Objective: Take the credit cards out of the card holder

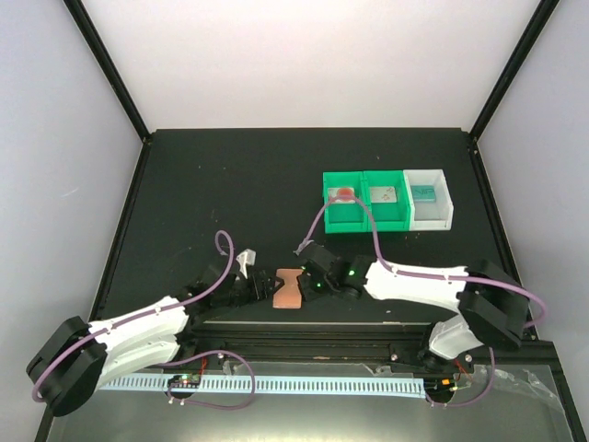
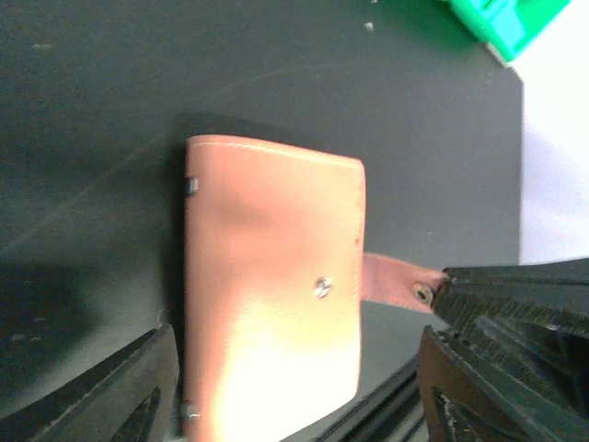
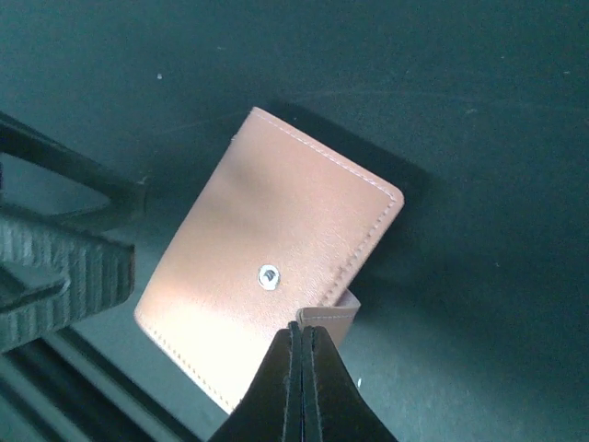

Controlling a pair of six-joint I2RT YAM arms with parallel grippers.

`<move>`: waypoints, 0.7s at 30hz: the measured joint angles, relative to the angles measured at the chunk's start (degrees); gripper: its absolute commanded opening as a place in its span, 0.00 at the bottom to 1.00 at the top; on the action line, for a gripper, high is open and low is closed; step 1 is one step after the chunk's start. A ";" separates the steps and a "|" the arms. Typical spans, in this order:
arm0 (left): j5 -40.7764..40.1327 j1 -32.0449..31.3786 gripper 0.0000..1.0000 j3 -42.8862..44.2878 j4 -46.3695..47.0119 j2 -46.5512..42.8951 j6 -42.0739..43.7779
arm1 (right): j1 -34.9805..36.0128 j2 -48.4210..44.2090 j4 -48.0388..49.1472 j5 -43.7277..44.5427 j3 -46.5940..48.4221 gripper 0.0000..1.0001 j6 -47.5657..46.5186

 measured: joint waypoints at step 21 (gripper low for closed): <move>1.18 0.00 0.81 10.86 -15.37 -1.49 12.39 | 0.02 -13.46 7.98 -2.40 -4.96 0.01 4.37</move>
